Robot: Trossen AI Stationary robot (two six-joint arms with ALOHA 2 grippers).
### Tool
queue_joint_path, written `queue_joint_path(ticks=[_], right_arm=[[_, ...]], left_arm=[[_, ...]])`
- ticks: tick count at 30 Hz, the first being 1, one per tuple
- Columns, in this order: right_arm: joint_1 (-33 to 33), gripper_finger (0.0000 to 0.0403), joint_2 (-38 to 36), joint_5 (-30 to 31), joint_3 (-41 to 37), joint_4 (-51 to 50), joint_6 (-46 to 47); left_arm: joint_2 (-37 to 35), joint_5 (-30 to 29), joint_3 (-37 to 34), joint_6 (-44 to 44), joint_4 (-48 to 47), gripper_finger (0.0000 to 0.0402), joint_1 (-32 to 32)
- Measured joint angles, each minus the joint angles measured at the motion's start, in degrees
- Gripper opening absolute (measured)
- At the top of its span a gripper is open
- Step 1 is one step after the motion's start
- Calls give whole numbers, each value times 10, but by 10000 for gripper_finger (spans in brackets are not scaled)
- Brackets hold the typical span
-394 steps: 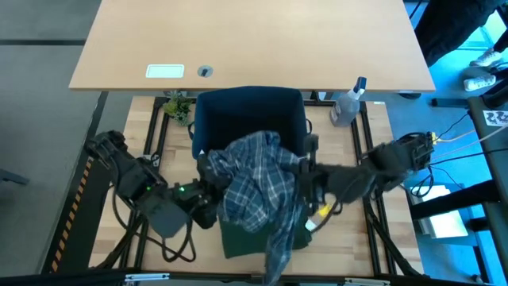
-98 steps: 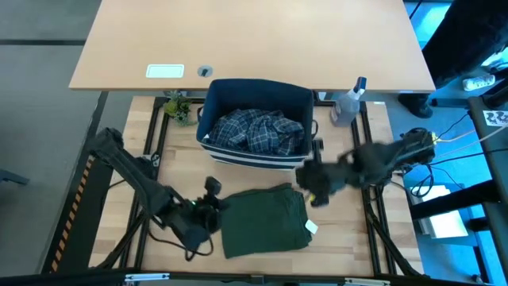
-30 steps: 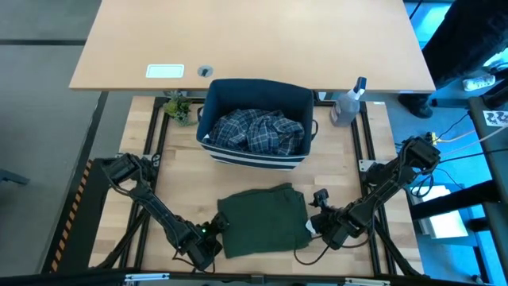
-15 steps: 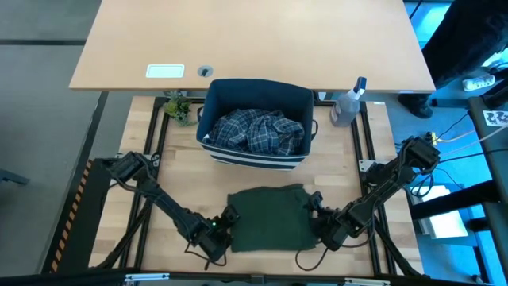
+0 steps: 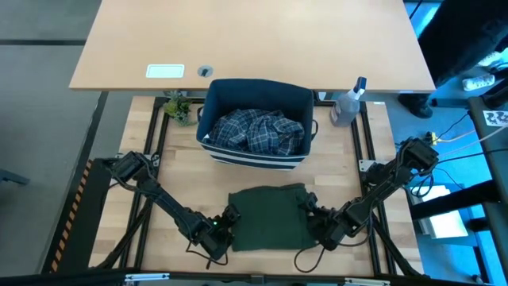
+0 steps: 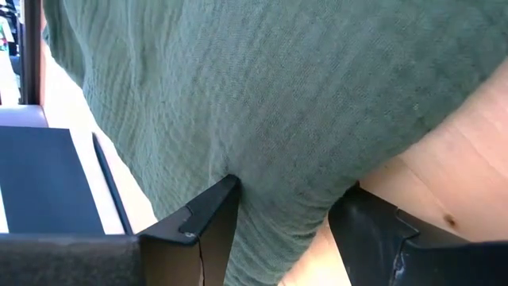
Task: Fold Laundry from Bin
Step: Put the green polo shirt into the laundry bin
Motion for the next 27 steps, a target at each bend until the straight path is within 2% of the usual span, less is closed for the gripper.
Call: queue_joint_path(ticks=[10, 17, 19, 22, 27], right_arm=[[-10, 287, 0, 3, 0, 58, -63], [-50, 279, 16, -49, 0, 103, -86], [-64, 258, 29, -74, 0, 133, -96], [-77, 206, 46, -95, 0, 159, -96], [-79, 95, 48, -89, 0, 161, -96]], left_arm=[[0, 0, 0, -1, 0, 187, 1], [0, 0, -1, 0, 15, 185, 9], [1, 1, -1, -1, 24, 177, 13], [1, 12, -1, -3, 29, 153, 19], [1, 31, -1, -4, 32, 81, 24]])
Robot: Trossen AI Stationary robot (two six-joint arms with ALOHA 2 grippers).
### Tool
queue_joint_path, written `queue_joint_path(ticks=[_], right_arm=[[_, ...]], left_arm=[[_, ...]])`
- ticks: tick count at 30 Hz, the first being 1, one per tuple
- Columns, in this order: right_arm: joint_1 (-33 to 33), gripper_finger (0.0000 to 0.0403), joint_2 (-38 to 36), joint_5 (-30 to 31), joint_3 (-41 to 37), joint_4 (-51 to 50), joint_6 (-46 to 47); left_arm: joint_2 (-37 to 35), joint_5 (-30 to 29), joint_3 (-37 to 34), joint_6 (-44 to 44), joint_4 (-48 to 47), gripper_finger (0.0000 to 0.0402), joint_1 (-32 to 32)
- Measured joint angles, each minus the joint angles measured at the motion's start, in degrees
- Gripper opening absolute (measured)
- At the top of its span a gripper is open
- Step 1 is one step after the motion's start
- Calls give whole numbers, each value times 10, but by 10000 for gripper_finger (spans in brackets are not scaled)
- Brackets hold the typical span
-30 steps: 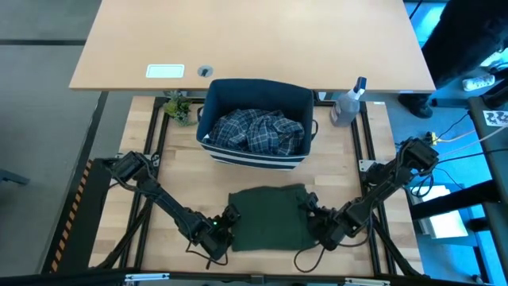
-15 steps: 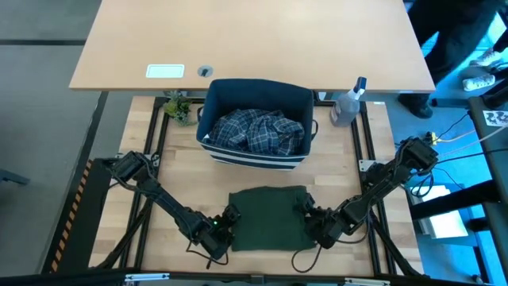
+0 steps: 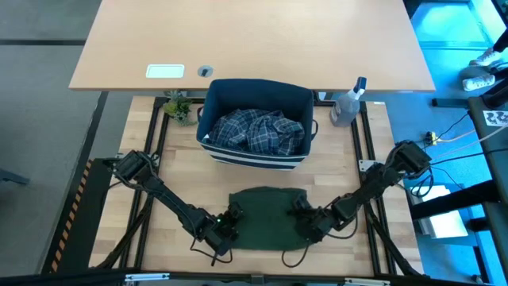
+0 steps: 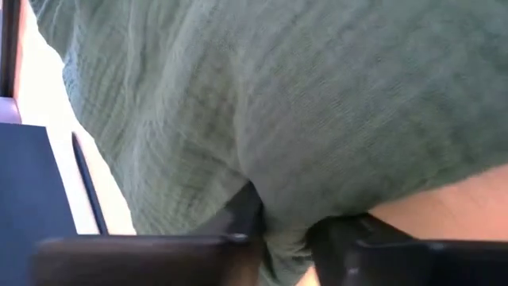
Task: Fold Laundry from Bin
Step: Put the green polo shirt into the laundry bin
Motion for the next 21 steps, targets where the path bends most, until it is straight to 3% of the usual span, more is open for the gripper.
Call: queue_joint_path(ticks=[2, 4, 9, 15, 21], right_arm=[[1, 56, -3, 10, 0, -3, 6], [1, 26, -4, 12, 5, -10, 25], [1, 25, -18, 27, 52, -77, 78], [1, 26, -52, 40, 155, -186, 95], [1, 26, -78, 98, 274, -292, 83]], left_arm=[[0, -1, 0, 0, 1, 35, 0], [0, -4, 0, 0, 2, 18, 0], [-25, -28, 0, 1, -21, 18, -12], [-121, -92, 13, -22, -59, 18, -41], [-213, -167, 47, -1, -116, 18, -65]])
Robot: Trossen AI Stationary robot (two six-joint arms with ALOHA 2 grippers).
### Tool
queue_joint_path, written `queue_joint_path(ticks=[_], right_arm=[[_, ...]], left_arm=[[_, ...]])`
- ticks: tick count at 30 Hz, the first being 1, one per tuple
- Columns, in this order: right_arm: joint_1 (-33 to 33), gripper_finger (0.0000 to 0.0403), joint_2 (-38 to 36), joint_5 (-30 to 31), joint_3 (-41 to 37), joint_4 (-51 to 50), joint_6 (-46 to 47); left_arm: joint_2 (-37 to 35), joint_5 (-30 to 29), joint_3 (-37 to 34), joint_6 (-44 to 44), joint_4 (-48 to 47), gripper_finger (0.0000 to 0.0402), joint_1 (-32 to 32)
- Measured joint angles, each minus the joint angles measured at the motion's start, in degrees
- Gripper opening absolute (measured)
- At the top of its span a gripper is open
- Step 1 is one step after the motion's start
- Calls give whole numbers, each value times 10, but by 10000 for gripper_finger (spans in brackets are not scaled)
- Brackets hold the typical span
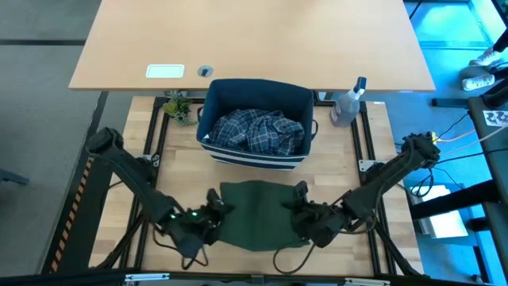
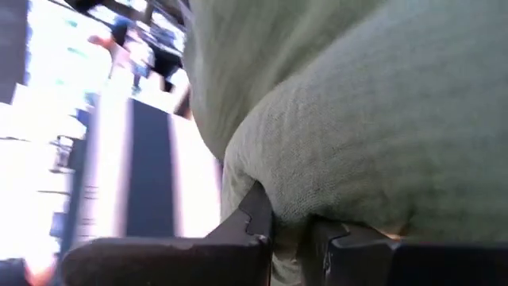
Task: Fold Laundry from Bin
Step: Put the green polo shirt into the laundry bin
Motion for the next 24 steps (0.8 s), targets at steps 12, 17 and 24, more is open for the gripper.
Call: queue_joint_path(ticks=[12, 17, 24], right_arm=[[-31, 26, -8, 112, 234, -106, -149], [-98, 26, -12, 111, 285, -130, -205], [-239, 26, -37, 22, 293, -134, -254]], left_arm=[[-119, -124, 105, 243, -14, 18, 6], [-175, -112, 117, 307, -28, 18, 60], [-245, -47, 117, 320, -121, 17, 206]])
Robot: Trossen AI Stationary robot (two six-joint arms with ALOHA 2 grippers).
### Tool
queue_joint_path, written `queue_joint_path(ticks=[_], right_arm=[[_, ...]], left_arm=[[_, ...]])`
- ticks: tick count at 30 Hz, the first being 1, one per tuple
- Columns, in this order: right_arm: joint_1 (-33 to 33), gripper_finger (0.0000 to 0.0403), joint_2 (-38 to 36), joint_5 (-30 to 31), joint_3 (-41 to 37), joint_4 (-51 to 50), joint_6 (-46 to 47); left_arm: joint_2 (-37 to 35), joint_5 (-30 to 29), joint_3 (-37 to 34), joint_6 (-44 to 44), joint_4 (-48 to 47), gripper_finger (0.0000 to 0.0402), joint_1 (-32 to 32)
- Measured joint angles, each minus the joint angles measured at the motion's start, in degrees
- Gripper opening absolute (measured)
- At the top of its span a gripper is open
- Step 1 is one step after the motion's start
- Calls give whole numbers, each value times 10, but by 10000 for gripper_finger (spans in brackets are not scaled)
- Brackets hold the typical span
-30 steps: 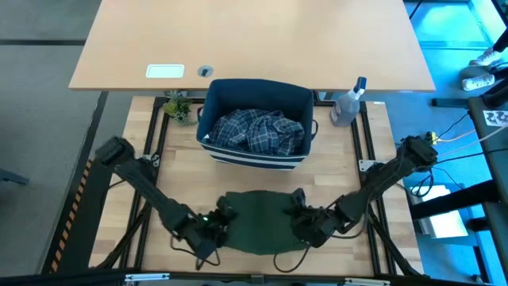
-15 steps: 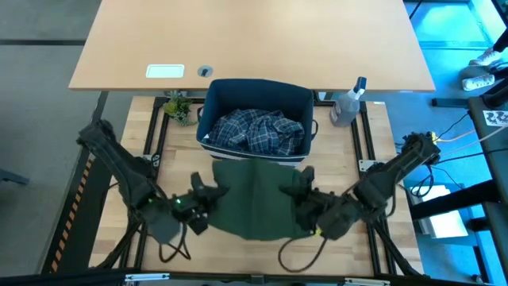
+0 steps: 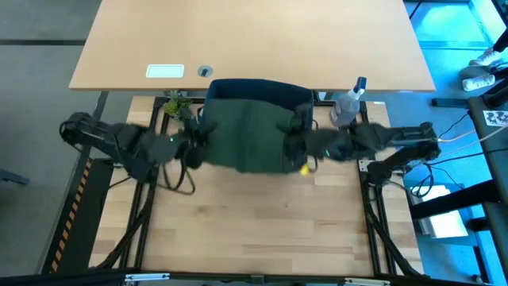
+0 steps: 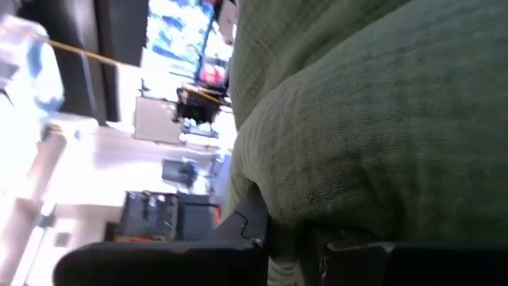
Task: Fold Laundry from Bin
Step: Put the green polo shirt into the laundry bin
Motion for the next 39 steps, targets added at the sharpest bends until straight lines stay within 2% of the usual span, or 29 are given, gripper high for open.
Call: queue_joint_path(ticks=[6, 9, 15, 20, 25, 32, 39], right_arm=[[-123, 25, -2, -109, -3, -4, -22], [-172, 25, -2, -145, -17, -4, -28], [-236, 25, -2, -212, -61, -8, -35], [-268, 25, -1, -252, -115, 6, -50], [-296, 25, -1, -276, -163, 29, -54], [-317, 72, 0, -311, -196, 46, -53], [-317, 112, 0, -343, -174, 29, -62]], left_arm=[[-14, 136, 0, 27, -18, 17, 161], [-9, 197, -2, 44, -21, 17, 232], [-4, 259, -39, 60, -4, 17, 329], [-4, 328, -94, 62, 30, 17, 376], [0, 355, -163, 73, 91, 17, 406], [4, 391, -192, 73, 104, 19, 442], [2, 386, -171, 75, 95, 101, 447]])
